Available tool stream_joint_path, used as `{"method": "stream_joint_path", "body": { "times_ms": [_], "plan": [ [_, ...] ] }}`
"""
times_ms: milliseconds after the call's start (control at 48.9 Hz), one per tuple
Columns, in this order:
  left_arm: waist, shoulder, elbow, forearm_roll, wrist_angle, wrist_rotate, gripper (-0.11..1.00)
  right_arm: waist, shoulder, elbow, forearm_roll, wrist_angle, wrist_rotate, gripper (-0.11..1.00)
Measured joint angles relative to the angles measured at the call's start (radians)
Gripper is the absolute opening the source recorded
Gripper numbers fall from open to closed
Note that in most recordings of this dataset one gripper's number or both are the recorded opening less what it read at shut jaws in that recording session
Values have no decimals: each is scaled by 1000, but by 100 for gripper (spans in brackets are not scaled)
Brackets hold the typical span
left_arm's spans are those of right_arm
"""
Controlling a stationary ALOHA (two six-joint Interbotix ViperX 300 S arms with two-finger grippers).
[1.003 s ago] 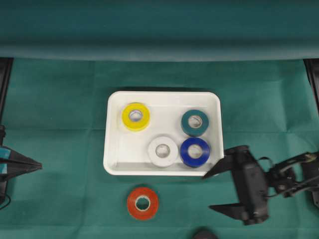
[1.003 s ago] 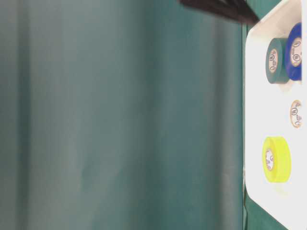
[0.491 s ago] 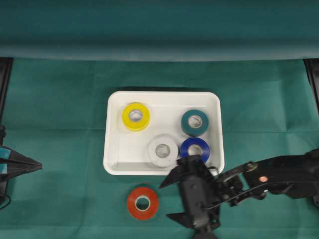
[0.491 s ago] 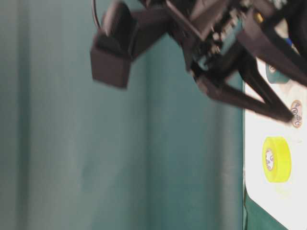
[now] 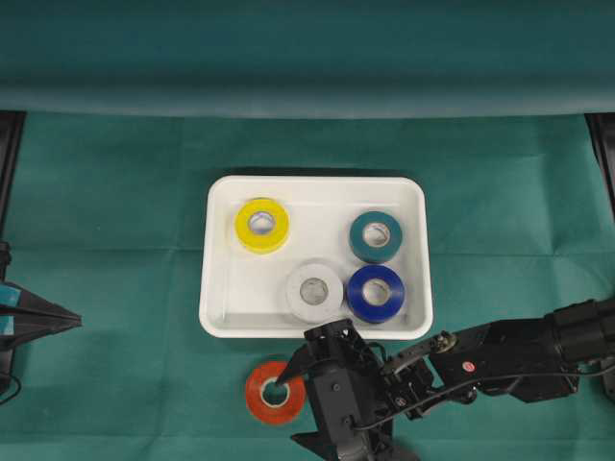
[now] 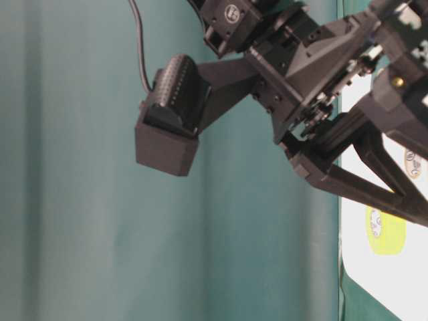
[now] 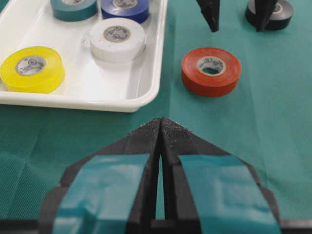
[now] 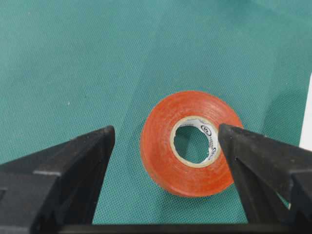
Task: Put the tape into the white case with the right arm.
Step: 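Move the right gripper down over the red tape roll, then close the right gripper on the red tape and lift it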
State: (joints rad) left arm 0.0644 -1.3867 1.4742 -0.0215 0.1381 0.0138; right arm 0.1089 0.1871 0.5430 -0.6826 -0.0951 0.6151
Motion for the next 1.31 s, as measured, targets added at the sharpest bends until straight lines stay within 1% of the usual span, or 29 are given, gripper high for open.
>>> {"method": "stream_joint_path", "body": {
  "times_ms": [184,409,634,737,1125,1187,1248,1269,1310],
  "plan": [
    [0,0,0,0,0,-2,0,-2,18,-2,0,-2,0,58],
    [0,0,0,0,0,-2,0,0,83,-38,0,0,5,58],
    [0,0,0,0,0,-2,0,2,129,-74,-2,2,77,58],
    [0,0,0,0,0,-2,0,2,144,-78,-2,3,94,58],
    [0,0,0,2,0,-2,0,3,161,-83,-2,17,95,57],
    [0,0,0,0,0,-2,0,3,163,-84,-2,26,95,53],
    [0,0,0,0,0,-2,0,3,161,-89,-2,35,95,46],
    [0,0,0,0,0,-2,0,3,161,-89,-2,38,95,43],
    [0,0,0,0,0,-2,0,3,163,-94,-2,48,101,31]
  ]
}}
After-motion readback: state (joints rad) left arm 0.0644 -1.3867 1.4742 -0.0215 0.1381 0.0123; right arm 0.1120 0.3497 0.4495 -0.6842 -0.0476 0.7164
